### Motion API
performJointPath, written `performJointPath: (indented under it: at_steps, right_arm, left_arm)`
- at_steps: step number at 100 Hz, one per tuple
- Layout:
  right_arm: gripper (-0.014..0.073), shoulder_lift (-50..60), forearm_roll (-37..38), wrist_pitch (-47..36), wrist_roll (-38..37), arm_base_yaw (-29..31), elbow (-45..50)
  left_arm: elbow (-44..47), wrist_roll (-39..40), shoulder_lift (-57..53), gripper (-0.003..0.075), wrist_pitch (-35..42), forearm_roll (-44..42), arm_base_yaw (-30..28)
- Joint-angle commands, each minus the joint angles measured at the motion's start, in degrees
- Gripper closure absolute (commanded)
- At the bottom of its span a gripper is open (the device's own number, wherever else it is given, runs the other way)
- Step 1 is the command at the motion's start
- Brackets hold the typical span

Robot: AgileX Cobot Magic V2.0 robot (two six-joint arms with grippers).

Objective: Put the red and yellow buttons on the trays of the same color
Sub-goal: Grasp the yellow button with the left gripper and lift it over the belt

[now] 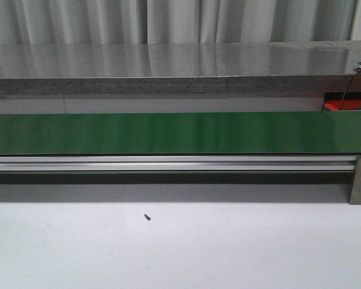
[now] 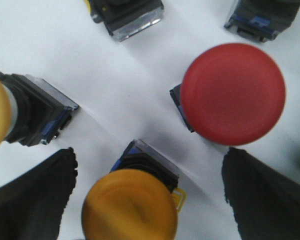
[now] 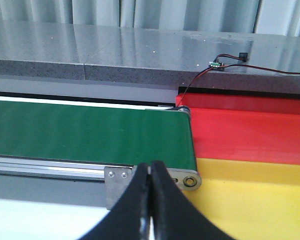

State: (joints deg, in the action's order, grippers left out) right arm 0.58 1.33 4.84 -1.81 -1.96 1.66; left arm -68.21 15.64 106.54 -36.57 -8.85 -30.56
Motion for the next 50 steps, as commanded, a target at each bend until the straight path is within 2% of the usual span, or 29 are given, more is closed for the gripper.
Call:
performJointPath:
  at_steps: [1, 7, 14, 38, 50]
  right_arm:
    - [0.0662, 1.0, 0.5, -4.2, 0.1, 0.1, -1.1]
    - [0.0662, 1.0, 0.5, -4.2, 0.1, 0.1, -1.1]
    - [0.0662, 1.0, 0.5, -4.2, 0.1, 0.1, -1.1]
    - [0.0662, 1.0, 0.5, -4.2, 0.1, 0.1, -1.1]
    - [0.0662, 1.0, 0.5, -4.2, 0.1, 0.1, -1.1]
  left_arm:
    - [-1.8, 0.0, -2.5, 0.0155, 2.1, 0.2, -0.1]
    - [-1.8, 0.0, -2.5, 0.0160, 2.2, 0.2, -0.1]
    - [-1.8, 0.0, -2.5, 0.0208, 2.6, 0.2, -0.1]
    - [-1.8, 0.0, -2.5, 0.0517, 2.6, 0.0, -0.3]
    - [-1.8, 0.0, -2.6, 0.0633, 2.0, 0.0, -1.0]
